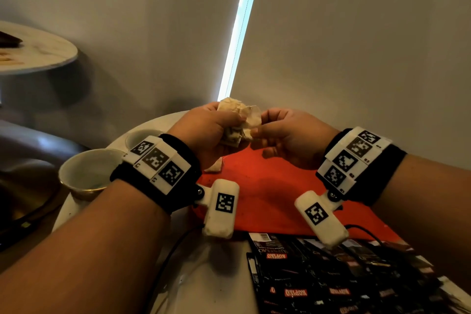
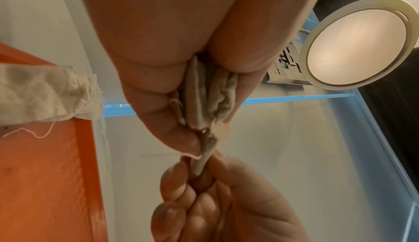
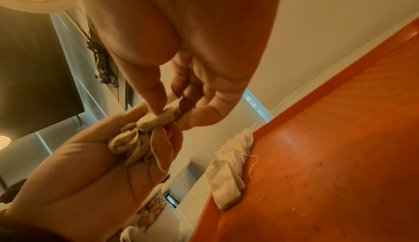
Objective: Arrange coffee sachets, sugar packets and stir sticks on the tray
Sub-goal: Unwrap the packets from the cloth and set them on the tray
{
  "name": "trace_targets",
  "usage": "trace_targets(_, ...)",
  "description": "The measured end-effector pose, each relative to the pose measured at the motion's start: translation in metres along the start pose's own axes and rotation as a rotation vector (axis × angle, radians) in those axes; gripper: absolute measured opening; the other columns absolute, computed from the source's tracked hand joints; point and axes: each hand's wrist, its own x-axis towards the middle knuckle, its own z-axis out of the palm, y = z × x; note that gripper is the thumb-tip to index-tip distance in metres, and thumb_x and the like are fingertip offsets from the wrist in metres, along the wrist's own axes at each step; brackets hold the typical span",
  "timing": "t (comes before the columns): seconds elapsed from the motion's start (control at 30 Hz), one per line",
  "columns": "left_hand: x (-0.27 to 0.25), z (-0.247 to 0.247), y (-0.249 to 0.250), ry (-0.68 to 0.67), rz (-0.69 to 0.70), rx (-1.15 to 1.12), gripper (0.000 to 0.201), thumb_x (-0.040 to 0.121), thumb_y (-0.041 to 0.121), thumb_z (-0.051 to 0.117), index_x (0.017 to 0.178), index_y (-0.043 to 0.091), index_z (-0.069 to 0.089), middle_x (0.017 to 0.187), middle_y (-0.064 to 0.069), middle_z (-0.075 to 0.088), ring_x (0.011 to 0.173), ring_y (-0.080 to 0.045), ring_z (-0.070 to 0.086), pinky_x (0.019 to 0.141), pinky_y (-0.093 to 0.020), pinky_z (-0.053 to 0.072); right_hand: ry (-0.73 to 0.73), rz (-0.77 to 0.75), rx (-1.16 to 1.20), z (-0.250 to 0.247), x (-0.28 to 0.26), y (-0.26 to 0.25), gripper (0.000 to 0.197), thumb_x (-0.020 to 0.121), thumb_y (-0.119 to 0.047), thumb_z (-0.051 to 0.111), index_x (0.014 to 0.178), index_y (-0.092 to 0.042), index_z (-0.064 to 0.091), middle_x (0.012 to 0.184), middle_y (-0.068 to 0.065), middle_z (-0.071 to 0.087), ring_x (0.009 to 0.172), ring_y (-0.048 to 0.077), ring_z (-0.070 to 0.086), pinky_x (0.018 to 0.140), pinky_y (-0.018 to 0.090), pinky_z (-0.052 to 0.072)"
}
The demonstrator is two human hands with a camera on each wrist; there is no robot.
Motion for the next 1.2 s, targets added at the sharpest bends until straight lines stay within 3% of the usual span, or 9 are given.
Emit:
trace_targets(0.07, 0.001, 0.0, -0.001, 0.025, -0.006, -0.004, 0.029, 0.098, 0.006, 0.057, 0.127, 0.004, 0.057, 0.104, -0.018, 0.066, 0.075, -0.024, 0.066, 0.06, -0.034, 0.057, 0.014, -0.004, 0.012, -0.001, 0.002, 0.004, 0.015, 0.089, 0.004, 0.063, 0.1, -0.007, 0.061, 0.08, 0.01, 0.07, 0.066, 0.017, 0.066, 0.056, 0.027, 0.051)
trace_targets(0.17, 0.007, -0.005, 0.0, 0.167, 0.001, -0.071, 0.022, 0.096, 0.01, 0.062, 0.118, 0.009, 0.06, 0.094, -0.015, 0.065, 0.074, -0.024, 0.065, 0.058, -0.033, 0.056, 0.058, 0.006, 0.046, -0.004, 0.007, 0.006, 0.018, 0.09, 0.004, 0.063, 0.103, -0.007, 0.06, 0.076, 0.008, 0.07, 0.061, 0.016, 0.063, 0.055, 0.027, 0.047)
trace_targets(0.27, 0.014, -0.009, 0.003, 0.298, 0.033, -0.177, 0.017, 0.096, 0.016, 0.063, 0.112, 0.011, 0.061, 0.095, -0.014, 0.066, 0.082, -0.023, 0.068, 0.058, -0.033, 0.057, 0.212, 0.048, 0.056, -0.017, 0.015, 0.004, 0.022, 0.09, 0.004, 0.064, 0.105, -0.009, 0.055, 0.08, 0.01, 0.068, 0.057, 0.015, 0.061, 0.054, 0.027, 0.045)
trace_targets(0.47, 0.015, -0.012, 0.007, 0.37, 0.063, -0.348, 0.024, 0.09, 0.015, 0.049, 0.106, 0.004, 0.064, 0.098, -0.014, 0.061, 0.081, -0.021, 0.061, 0.052, -0.026, 0.053, 0.403, 0.007, -0.044, -0.047, 0.048, -0.003, 0.021, 0.089, 0.006, 0.065, 0.087, -0.013, 0.056, 0.09, 0.017, 0.069, 0.064, 0.02, 0.065, 0.055, 0.03, 0.049)
trace_targets(0.8, 0.016, -0.014, 0.01, 0.397, 0.095, -0.403, 0.028, 0.092, 0.013, 0.048, 0.114, 0.003, 0.063, 0.093, -0.014, 0.06, 0.075, -0.02, 0.061, 0.051, -0.025, 0.053, 0.298, 0.171, -0.183, -0.019, 0.112, 0.041, 0.028, 0.088, 0.015, 0.058, 0.08, -0.009, 0.067, 0.074, 0.011, 0.062, 0.06, 0.019, 0.059, 0.051, 0.029, 0.049)
trace_targets(1.07, 0.019, -0.013, 0.006, 0.403, 0.073, -0.376, 0.021, 0.093, 0.011, 0.045, 0.1, 0.001, 0.062, 0.091, -0.014, 0.06, 0.078, -0.021, 0.061, 0.048, -0.024, 0.051, 0.221, 0.242, -0.283, -0.004, 0.132, 0.06, 0.029, 0.091, 0.014, 0.056, 0.082, -0.011, 0.068, 0.068, 0.007, 0.061, 0.053, 0.014, 0.057, 0.044, 0.022, 0.046)
trace_targets(1.2, 0.02, -0.012, 0.005, 0.399, 0.063, -0.369, 0.023, 0.094, 0.012, 0.045, 0.104, 0.001, 0.062, 0.089, -0.014, 0.061, 0.076, -0.02, 0.061, 0.048, -0.023, 0.051, 0.158, 0.258, -0.228, -0.003, 0.136, 0.066, 0.026, 0.091, 0.012, 0.058, 0.084, -0.011, 0.07, 0.075, 0.008, 0.066, 0.064, 0.015, 0.063, 0.054, 0.025, 0.049)
